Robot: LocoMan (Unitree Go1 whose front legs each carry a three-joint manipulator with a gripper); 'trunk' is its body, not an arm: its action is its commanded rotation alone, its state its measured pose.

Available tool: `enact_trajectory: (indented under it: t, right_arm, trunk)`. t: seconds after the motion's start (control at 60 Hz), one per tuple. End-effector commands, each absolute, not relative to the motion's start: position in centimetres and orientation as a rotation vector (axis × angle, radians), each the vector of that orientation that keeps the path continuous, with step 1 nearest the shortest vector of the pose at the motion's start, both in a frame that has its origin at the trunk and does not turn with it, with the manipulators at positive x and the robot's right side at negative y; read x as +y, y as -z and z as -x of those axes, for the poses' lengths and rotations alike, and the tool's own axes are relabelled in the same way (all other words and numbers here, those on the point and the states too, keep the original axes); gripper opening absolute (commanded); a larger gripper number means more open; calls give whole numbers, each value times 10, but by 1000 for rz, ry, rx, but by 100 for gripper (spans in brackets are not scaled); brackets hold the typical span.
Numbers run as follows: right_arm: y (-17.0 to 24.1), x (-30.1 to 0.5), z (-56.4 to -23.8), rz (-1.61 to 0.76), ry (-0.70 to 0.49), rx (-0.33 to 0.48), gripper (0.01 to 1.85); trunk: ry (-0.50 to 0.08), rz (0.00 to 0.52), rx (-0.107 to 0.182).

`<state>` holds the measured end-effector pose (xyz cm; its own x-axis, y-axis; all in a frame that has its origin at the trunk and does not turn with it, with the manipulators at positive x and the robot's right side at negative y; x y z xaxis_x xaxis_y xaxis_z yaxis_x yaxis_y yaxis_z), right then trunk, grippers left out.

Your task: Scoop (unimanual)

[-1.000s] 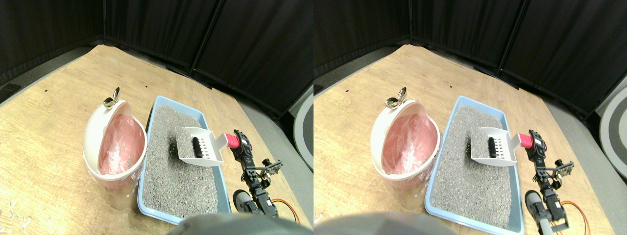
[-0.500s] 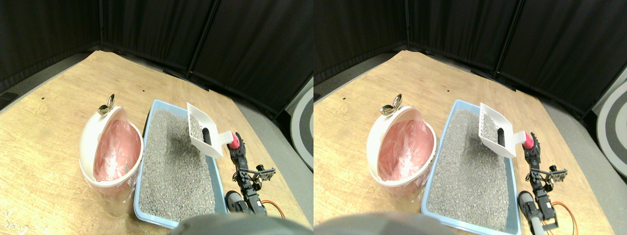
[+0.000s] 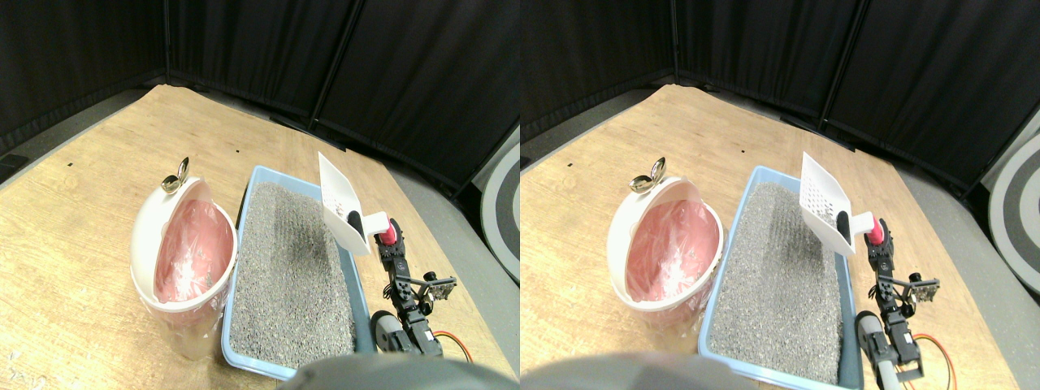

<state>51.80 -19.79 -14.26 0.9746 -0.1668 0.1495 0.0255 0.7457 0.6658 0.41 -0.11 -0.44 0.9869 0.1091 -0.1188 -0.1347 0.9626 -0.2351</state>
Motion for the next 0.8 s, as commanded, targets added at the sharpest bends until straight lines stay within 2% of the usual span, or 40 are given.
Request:
enact_trajectory:
  t: [0.017, 0.233, 0.35, 0.483, 0.8]
  right_arm:
    - [133, -192, -516, -757, 81, -254, 6]
    - [129, -189, -512, -699, 47, -239, 6]
    - [115, -182, -508, -506, -45, -216, 6]
    - [98, -173, -503, -361, -81, -188, 6]
    - [67, -146, -501, -243, -172, -132, 6]
  trunk:
    - [-126, 247, 82]
    - [-146, 257, 80]
    - [-160, 268, 79]
    - [-181, 282, 79]
    - [-240, 320, 75]
